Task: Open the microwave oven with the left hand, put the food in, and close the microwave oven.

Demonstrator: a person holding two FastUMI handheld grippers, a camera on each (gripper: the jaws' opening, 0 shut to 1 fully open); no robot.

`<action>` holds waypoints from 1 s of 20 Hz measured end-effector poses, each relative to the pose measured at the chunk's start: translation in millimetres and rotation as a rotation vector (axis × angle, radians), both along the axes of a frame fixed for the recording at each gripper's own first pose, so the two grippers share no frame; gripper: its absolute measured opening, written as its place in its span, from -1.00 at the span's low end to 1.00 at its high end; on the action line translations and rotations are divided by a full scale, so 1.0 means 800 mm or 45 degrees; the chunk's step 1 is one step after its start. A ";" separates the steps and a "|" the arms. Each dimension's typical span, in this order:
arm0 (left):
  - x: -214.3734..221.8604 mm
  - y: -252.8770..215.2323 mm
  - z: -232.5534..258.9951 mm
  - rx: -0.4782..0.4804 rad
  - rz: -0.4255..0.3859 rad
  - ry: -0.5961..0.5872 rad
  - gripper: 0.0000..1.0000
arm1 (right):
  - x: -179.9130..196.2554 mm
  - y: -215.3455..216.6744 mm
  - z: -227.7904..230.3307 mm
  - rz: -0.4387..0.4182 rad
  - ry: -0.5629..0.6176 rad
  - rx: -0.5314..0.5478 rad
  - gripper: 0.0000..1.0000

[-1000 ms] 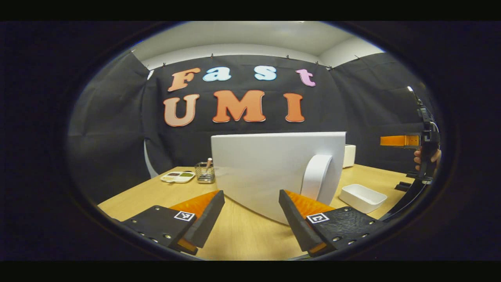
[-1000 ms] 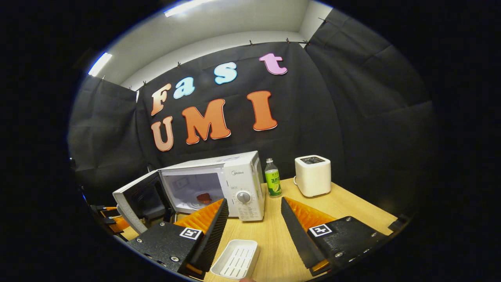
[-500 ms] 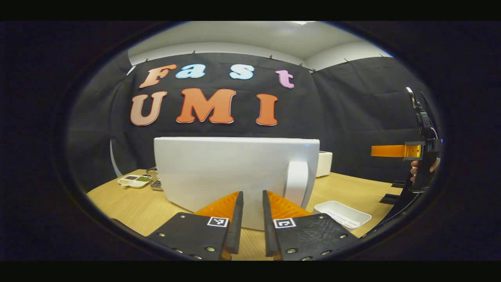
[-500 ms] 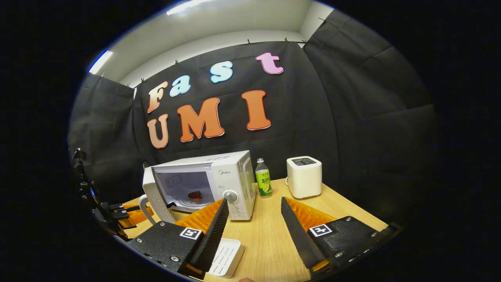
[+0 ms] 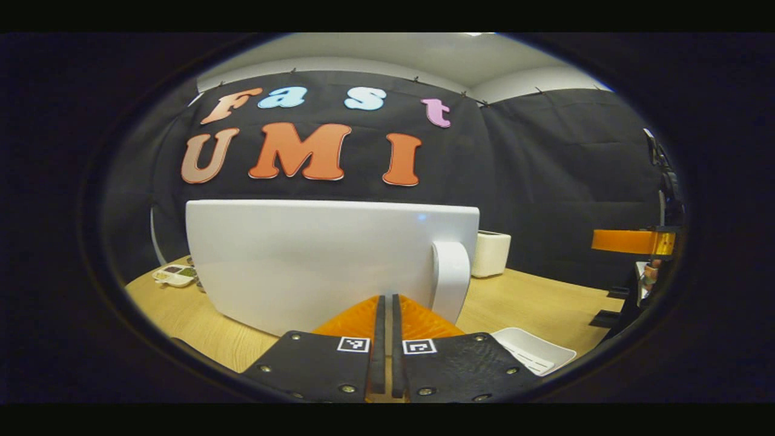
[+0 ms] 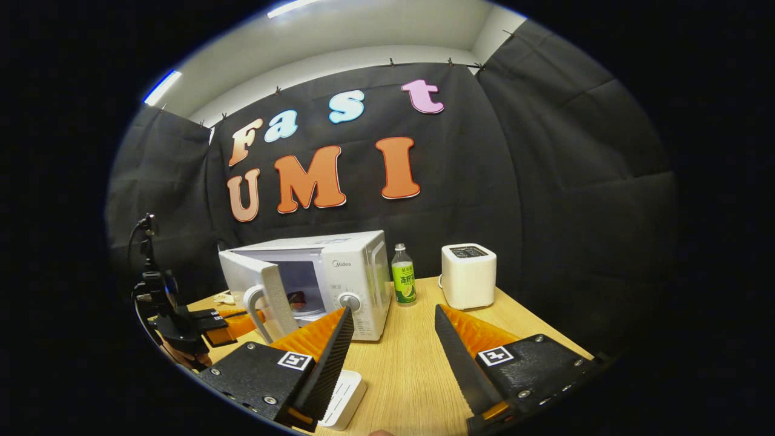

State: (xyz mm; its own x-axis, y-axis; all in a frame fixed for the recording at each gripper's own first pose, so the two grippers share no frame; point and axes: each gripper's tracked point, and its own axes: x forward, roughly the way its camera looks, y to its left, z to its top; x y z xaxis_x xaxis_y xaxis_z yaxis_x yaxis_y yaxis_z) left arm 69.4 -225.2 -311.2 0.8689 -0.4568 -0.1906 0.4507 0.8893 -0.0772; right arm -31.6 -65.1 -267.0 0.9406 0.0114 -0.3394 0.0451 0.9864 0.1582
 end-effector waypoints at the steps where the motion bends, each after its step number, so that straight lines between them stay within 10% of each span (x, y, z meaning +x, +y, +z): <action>1: 0.007 -0.005 -0.001 0.009 0.003 0.006 -0.85 | 0.000 0.000 -0.001 0.004 0.001 -0.001 0.69; 20: 0.106 -0.055 -0.035 0.140 0.092 0.016 -0.99 | 0.018 -0.025 -0.017 -0.009 0.025 -0.041 0.75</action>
